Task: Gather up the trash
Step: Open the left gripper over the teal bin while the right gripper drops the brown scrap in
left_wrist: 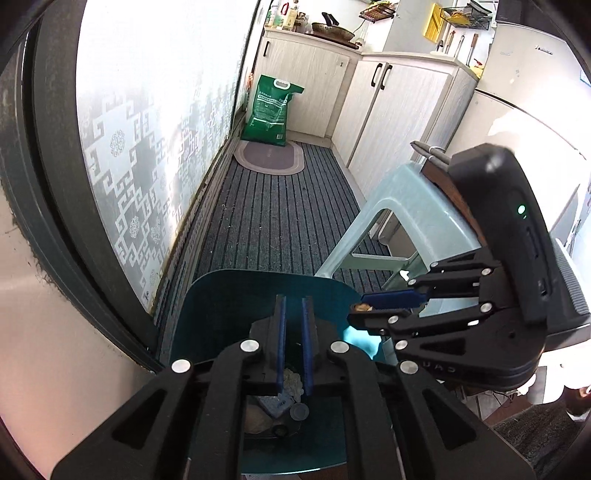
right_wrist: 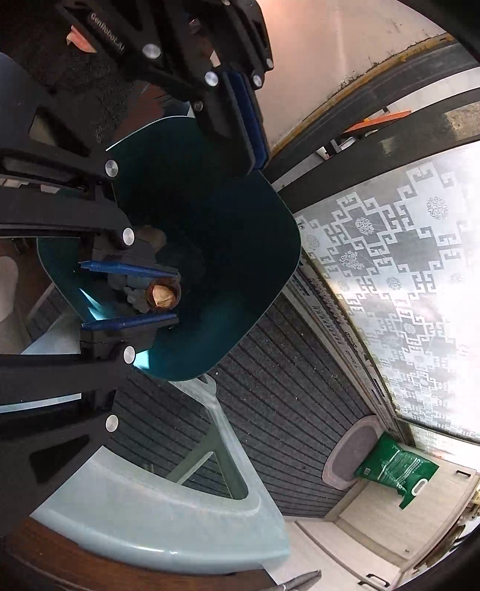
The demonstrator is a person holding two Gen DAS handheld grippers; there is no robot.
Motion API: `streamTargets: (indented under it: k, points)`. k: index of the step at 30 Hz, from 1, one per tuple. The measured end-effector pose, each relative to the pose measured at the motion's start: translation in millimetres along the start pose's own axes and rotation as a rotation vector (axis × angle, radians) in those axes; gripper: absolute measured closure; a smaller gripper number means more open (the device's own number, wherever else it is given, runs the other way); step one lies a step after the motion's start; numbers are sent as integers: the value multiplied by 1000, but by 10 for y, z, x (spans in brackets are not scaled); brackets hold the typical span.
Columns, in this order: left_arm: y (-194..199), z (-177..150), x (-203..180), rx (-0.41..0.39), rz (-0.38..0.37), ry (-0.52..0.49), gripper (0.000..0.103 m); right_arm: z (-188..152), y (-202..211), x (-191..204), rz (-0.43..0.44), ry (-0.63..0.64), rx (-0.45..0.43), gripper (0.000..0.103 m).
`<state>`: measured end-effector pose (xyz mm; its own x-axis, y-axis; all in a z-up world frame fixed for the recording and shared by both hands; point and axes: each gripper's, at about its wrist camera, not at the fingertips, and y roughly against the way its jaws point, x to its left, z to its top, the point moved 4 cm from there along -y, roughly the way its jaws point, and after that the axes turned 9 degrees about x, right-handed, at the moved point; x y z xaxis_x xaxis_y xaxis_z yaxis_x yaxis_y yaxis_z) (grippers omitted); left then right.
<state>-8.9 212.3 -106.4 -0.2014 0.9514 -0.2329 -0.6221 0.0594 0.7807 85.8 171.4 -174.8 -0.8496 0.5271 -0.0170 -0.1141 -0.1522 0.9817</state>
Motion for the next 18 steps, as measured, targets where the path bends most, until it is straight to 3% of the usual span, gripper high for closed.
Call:
streamTargets:
  k: [9,13,18]
  points:
    - [323,190,-12,-126,-24,22,95,-135,-276,57,6,29,80,84]
    - [454,266,-15,-178,-29,46,94,-197,-335,90,42,32,102,71]
    - [513,337,-40,-199,-46,73,94,-208,-194,130,64,46,64,71]
